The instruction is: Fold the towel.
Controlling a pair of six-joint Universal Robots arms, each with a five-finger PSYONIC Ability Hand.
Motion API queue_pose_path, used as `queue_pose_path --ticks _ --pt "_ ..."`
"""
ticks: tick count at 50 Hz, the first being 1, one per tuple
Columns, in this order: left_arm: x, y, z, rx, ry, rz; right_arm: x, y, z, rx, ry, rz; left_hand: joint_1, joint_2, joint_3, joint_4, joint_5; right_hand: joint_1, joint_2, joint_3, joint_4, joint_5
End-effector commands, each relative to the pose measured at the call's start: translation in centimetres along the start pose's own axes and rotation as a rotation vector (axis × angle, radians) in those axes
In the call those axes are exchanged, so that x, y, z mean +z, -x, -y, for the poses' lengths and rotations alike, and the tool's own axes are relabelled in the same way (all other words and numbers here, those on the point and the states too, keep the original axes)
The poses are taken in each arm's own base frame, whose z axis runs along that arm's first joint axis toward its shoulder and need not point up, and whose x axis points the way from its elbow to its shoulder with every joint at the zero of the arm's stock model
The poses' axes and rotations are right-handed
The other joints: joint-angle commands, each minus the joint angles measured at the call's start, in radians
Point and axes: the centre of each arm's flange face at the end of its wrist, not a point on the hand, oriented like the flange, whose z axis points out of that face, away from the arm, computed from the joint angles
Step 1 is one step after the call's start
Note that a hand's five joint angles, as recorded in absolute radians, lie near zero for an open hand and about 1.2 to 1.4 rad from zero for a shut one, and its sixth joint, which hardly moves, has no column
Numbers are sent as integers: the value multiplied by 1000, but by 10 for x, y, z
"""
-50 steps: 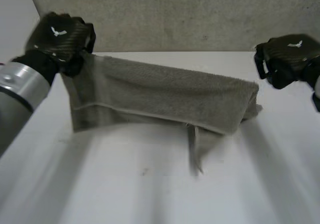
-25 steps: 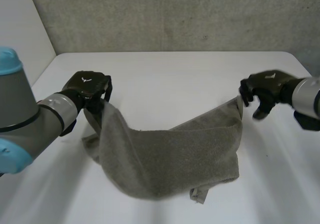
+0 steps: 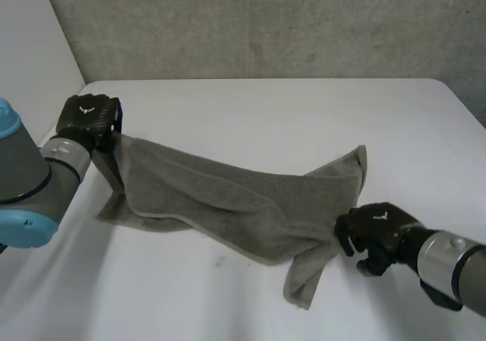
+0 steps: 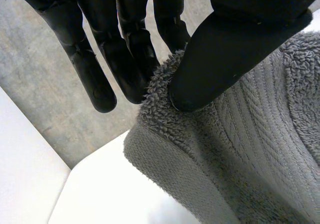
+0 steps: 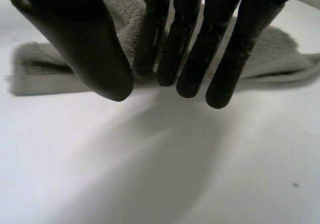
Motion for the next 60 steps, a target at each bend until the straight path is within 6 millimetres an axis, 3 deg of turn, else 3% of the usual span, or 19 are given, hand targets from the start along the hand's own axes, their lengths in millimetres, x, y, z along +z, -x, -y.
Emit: queue_pose_path --ticks 1,3,8,21,29,41,47,49,50,51,52,53,60 --pt "-1 -2 -3 2 -5 -3 -7 27 -2 -8 -27 130 205 179 180 179 194 -170 -164 -163 -163 -166" --pt "-1 -2 -3 2 -3 -2 -8 38 -4 8 -30 166 205 179 180 179 194 -435 -430 -429 -429 -432" --pt "-1 -2 -3 2 -3 -2 -5 50 -4 1 -83 183 205 179 180 179 194 -578 -572 -571 -571 -574" --pt "-3 -4 -8 1 12 -7 5 69 -1 -105 -197 147 205 179 180 179 194 -581 -575 -574 -574 -577" --pt "-4 -5 -8 1 11 -10 24 90 -9 -138 -166 223 205 179 180 179 194 -663 -657 -656 -656 -659" --pt "-5 -6 -11 0 18 -12 35 107 -16 -167 -165 276 205 179 180 179 194 -642 -637 -636 -636 -639" --pt "-6 -7 -12 0 21 -14 42 108 -18 -178 -181 255 205 179 180 179 194 -475 -470 -468 -469 -471" --pt "-6 -7 -12 0 22 -15 46 105 -19 -183 -186 219 205 179 180 179 194 -192 -187 -185 -186 -188" --pt "-6 -7 -12 0 22 -15 46 105 -19 -183 -186 219 205 179 180 179 194 -190 -185 -184 -184 -187" --pt "-6 -7 -12 0 22 -15 47 103 -17 -188 -198 198 205 179 180 179 194 63 68 69 69 66" --pt "-6 -7 -12 0 22 -15 47 103 -17 -188 -199 197 205 179 180 179 194 65 71 72 72 69" --pt "-6 -7 -12 0 22 -15 49 101 -15 -194 -213 176 205 179 180 179 194 312 318 319 319 316" --pt "-7 -7 -11 1 22 -15 40 90 4 -195 -284 97 205 179 180 179 194 334 340 341 341 338"
